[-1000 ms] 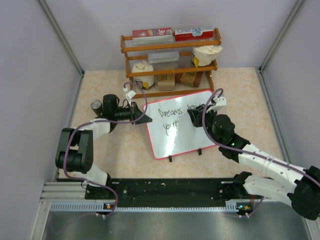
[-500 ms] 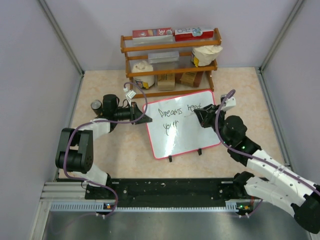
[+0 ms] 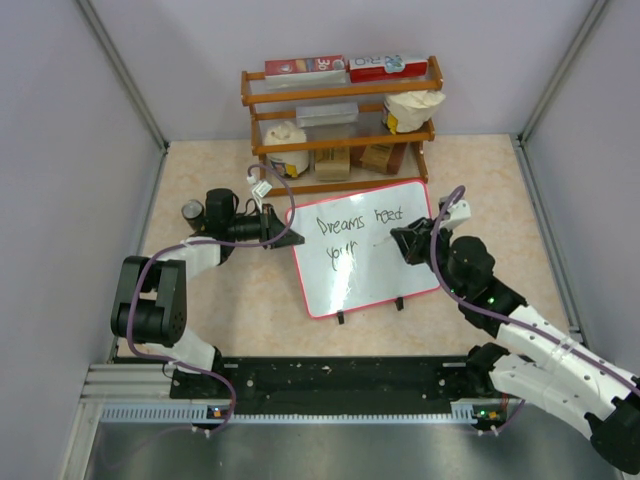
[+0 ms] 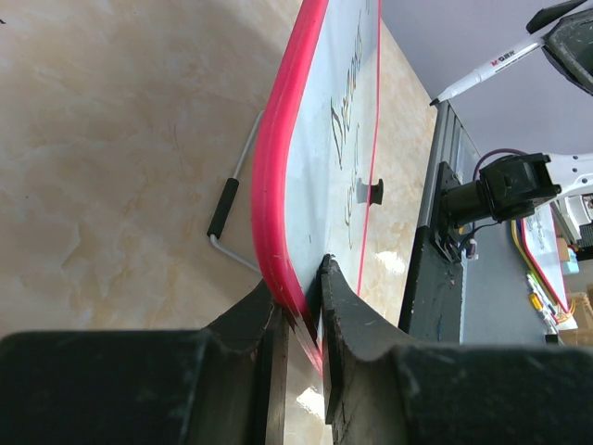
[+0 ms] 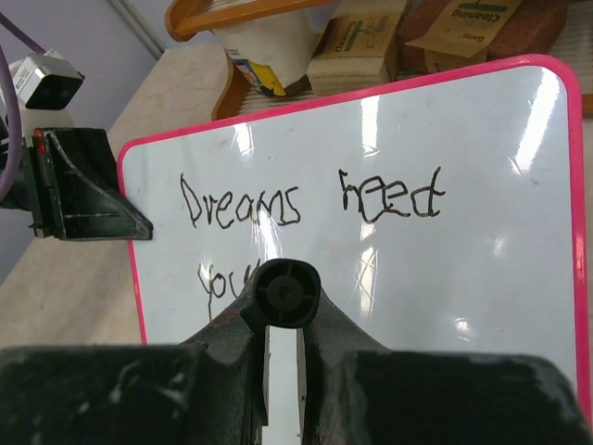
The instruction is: Write a sentence on the whiteboard
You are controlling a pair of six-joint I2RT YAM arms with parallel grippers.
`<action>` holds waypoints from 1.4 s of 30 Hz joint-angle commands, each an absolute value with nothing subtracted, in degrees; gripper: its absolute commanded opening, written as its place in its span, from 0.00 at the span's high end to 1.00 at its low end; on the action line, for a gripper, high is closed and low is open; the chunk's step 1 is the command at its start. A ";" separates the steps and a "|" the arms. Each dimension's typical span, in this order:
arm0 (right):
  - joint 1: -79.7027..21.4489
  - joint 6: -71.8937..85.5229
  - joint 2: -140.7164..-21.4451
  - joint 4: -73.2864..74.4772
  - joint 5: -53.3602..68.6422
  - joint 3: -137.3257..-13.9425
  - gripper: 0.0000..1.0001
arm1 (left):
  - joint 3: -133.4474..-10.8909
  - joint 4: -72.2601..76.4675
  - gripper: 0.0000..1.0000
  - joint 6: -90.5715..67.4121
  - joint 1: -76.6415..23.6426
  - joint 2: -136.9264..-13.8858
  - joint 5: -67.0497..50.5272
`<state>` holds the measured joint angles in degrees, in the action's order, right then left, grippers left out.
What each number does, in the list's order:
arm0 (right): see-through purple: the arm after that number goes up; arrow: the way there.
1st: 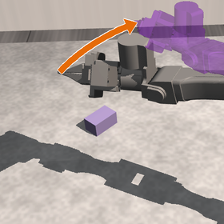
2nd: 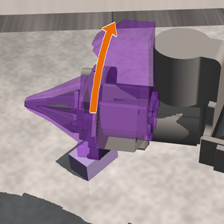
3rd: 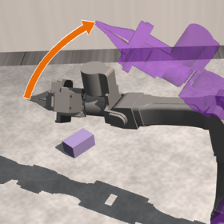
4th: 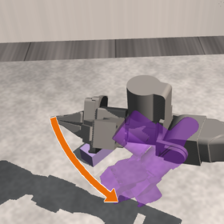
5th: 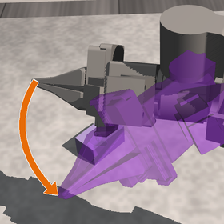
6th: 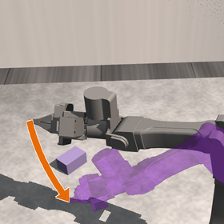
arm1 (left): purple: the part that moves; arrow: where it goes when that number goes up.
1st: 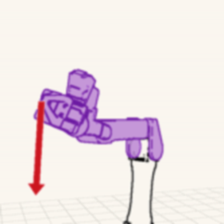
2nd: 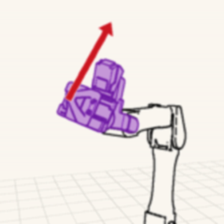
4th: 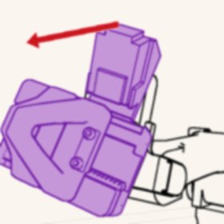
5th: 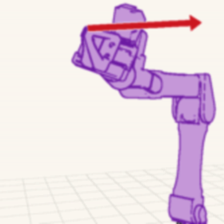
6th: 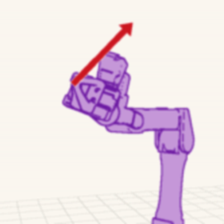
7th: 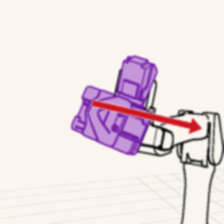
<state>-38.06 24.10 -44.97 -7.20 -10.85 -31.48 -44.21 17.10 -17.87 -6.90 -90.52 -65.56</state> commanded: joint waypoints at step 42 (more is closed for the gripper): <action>-36.65 23.20 -42.01 -5.36 -9.23 -30.41 1.00 | -43.15 15.47 1.00 -10.46 -7.12 -90.97 -59.85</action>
<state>-37.30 23.57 -43.24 -4.10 -9.52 -30.37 -44.21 17.10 -17.85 -6.90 -90.52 -65.56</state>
